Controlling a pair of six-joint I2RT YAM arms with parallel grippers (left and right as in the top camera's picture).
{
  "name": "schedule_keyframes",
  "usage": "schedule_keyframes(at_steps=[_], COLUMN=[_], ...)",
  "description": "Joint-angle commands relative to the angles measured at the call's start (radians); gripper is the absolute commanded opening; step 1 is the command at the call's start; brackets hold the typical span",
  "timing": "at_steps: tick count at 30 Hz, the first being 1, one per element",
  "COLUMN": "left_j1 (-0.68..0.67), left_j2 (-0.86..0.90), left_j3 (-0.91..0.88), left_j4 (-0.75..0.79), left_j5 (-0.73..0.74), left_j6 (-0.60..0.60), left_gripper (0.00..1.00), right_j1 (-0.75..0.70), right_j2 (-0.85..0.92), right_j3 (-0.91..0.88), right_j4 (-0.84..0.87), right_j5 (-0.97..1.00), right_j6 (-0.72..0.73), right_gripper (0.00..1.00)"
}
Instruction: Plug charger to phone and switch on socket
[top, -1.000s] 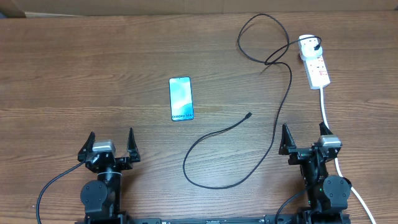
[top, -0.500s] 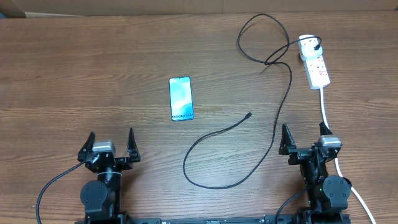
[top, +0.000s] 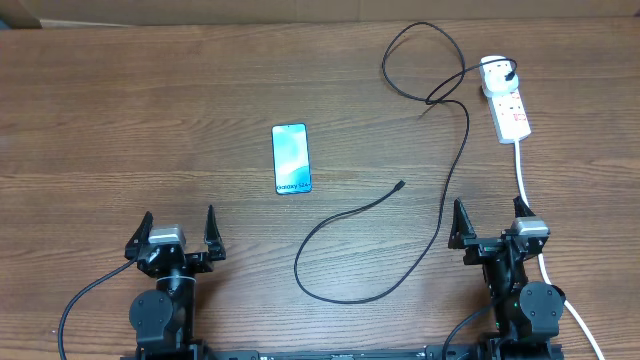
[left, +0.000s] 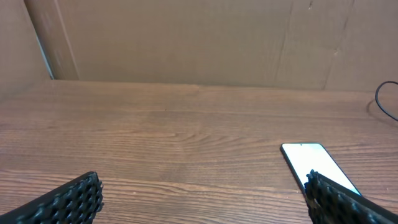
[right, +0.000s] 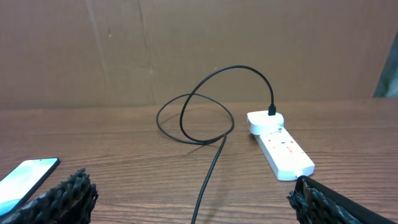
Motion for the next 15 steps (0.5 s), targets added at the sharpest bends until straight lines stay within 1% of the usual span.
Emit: schedule_keyframes(at_steps=[1,3,6,8,11,13,15], left_j1=[-0.006,-0.006,-0.006,-0.006,-0.006,-0.006,-0.006], left_j2=[-0.012,-0.012,-0.012,-0.012,-0.012,-0.012,-0.012], left_j3=[-0.005,-0.005,-0.005,-0.005,-0.005,-0.005,-0.005], left_j4=[0.023,0.021,0.022,0.061,0.196,0.305,0.417], left_j5=[0.004,0.025,0.094,0.122,0.201,0.246,0.256], left_j6=[-0.014,-0.021,-0.041,-0.059,-0.116,-0.123,-0.127], left_gripper=[1.0,0.99,1.0,1.0,0.99,1.0,1.0], right_j1=[0.005,0.005,0.005,0.005,0.005,0.005,0.005], right_j2=[-0.01,-0.01,-0.01,-0.01,-0.01,-0.01,-0.01], right_j3=[-0.01,-0.01,-0.01,-0.01,-0.01,-0.01,-0.01], right_j4=[0.006,0.006,0.006,0.006,0.006,0.006,0.005], right_j5=[0.009,0.009,0.009,0.009,0.009,0.009,0.009], right_j6=[-0.004,-0.004,-0.004,-0.004,-0.004,-0.004,-0.004], right_gripper=[1.0,1.0,1.0,1.0,1.0,1.0,1.0])
